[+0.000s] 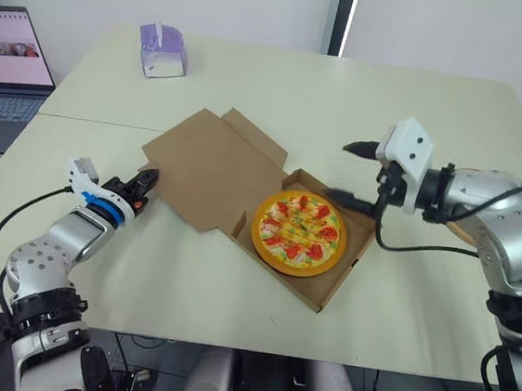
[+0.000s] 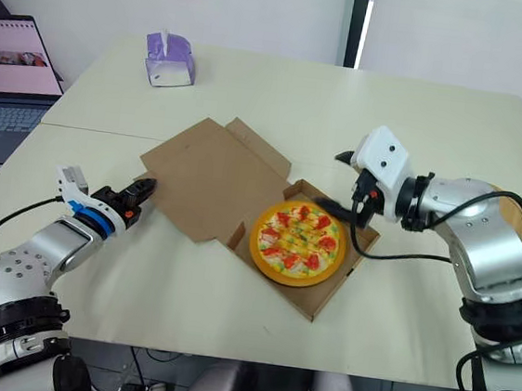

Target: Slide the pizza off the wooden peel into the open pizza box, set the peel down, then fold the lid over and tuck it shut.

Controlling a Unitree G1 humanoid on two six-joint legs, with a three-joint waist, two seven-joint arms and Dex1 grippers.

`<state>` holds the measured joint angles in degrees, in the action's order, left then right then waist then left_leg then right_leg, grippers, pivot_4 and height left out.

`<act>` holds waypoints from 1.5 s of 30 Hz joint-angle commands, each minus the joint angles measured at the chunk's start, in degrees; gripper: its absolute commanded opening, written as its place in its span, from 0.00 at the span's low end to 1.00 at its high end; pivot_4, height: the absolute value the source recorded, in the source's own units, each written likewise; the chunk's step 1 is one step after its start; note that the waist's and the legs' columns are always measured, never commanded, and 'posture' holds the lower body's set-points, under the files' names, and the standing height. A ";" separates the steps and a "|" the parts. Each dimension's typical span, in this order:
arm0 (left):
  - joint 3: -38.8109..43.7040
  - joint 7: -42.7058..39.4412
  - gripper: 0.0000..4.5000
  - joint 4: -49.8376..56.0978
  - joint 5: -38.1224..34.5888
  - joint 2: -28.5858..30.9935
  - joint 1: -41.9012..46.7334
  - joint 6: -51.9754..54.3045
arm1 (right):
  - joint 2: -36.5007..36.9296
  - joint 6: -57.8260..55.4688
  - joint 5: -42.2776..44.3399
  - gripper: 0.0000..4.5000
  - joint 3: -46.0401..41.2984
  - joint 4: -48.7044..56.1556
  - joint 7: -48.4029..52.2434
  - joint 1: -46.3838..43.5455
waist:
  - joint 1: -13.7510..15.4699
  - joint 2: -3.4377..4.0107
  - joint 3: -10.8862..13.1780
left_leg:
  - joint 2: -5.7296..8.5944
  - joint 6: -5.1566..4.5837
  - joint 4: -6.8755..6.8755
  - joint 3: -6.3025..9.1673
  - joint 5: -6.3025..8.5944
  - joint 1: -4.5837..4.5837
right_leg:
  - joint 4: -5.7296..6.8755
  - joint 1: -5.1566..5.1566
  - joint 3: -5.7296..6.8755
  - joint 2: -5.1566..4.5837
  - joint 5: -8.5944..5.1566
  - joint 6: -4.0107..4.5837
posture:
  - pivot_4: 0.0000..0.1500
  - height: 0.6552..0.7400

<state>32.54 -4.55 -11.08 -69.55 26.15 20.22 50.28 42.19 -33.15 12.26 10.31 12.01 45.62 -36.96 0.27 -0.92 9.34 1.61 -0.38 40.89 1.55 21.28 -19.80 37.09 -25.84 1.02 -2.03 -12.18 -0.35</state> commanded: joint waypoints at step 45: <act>-23.79 -59.00 0.00 -49.08 49.75 3.63 48.37 -38.50 | -0.93 -9.81 3.05 0.09 -8.31 12.64 3.60 16.90 | -0.38 -0.09 0.07 | 0.05 -0.01 0.07 0.05 -0.01 -0.31 | 0.11 -0.27 0.09 0.01 0.01 -0.02 | 1.00 0.82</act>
<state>7.00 -63.27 -63.38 -18.82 29.38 67.87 12.88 41.71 -41.97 13.22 6.46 24.44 51.26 -18.02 -0.11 -1.00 9.40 1.66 -0.39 40.97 1.57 21.27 -20.10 37.23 -26.13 1.08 -2.02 -12.17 -0.37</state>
